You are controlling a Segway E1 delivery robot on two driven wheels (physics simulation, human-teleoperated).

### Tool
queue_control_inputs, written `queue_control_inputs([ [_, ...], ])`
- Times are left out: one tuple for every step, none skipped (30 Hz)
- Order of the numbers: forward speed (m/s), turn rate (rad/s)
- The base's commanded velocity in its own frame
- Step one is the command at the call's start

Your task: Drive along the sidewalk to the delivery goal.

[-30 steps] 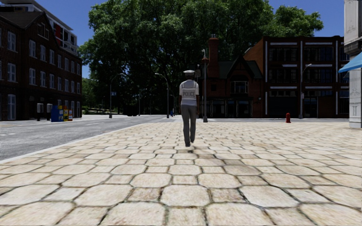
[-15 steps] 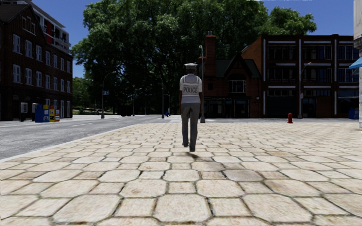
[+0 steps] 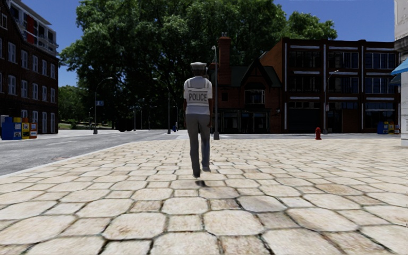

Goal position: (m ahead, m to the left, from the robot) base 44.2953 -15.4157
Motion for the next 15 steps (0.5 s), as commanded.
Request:
queue_control_inputs([
  [2.00, -0.04],
  [2.00, -0.13],
  [2.00, -0.34],
  [2.00, -0.54],
  [2.00, -0.54],
  [2.00, -0.59],
  [2.00, -0.60],
  [2.00, -0.60],
  [2.00, -0.60],
  [2.00, -0.60],
  [2.00, -0.60],
  [2.00, -0.60],
  [2.00, -0.60],
  [2.00, -0.60],
  [2.00, -0.60],
])
